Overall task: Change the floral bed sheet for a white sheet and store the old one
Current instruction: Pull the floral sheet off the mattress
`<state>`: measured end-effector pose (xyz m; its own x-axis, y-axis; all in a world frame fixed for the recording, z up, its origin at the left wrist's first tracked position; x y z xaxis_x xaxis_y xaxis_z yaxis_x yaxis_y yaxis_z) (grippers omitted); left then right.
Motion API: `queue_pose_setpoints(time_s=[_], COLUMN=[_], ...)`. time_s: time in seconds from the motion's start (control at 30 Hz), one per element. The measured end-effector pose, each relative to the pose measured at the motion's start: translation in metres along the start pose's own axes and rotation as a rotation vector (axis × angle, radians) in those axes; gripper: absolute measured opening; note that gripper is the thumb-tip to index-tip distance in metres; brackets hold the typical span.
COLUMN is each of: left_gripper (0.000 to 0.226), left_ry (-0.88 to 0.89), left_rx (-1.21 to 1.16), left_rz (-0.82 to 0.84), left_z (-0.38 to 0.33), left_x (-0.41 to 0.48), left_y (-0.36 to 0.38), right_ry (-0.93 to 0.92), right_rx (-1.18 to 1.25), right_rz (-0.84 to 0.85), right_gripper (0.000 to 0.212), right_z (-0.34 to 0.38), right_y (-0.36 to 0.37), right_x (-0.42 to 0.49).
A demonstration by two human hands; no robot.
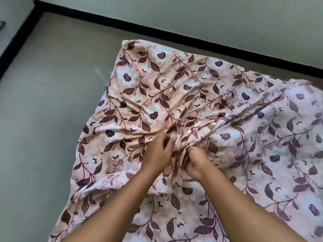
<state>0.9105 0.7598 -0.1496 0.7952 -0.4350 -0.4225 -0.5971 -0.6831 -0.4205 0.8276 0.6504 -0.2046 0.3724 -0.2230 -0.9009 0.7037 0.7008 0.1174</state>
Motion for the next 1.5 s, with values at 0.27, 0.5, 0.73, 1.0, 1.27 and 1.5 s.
queue_pose_setpoints(time_s=[0.27,0.5,0.73,1.0,1.27,1.5], left_gripper=[0.054,0.029,0.009,0.017,0.034,0.018], left_ry=[-0.494,-0.446,0.03,0.055,-0.313,-0.191], left_rx=[-0.118,-0.379,-0.781,-0.607,-0.012,-0.287], left_rz=[0.409,0.156,-0.614,-0.879,-0.627,-0.733], left_z=[0.027,-0.001,-0.074,-0.039,0.035,0.035], left_x=[0.076,0.104,0.188,0.255,0.243,0.261], left_y=[0.084,0.079,-0.106,-0.268,-0.214,-0.248], right_ry=[0.007,-0.035,-0.238,-0.395,-0.353,-0.327], right_rx=[-0.44,-0.583,-0.73,-1.101,-1.478,-1.602], right_rz=[0.065,0.074,0.053,-0.053,-0.125,-0.08], right_gripper=[0.033,0.028,0.017,0.038,0.069,0.084], right_z=[-0.034,-0.017,0.034,0.069,0.044,0.016], right_y=[-0.022,-0.008,0.047,0.091,0.049,0.039], right_x=[-0.003,-0.01,-0.016,-0.006,0.029,0.051])
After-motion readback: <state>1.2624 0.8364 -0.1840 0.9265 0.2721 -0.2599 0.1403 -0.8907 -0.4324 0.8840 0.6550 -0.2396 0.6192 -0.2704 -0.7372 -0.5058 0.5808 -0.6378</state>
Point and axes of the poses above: each hand's wrist, its own x-axis towards the middle knuckle, its own y-axis out of the palm, z = x × y, the point moved 6 cm from there along x, towards the middle knuckle, and after that the axes turned 4 degrees about -x, right-handed, at the moved point
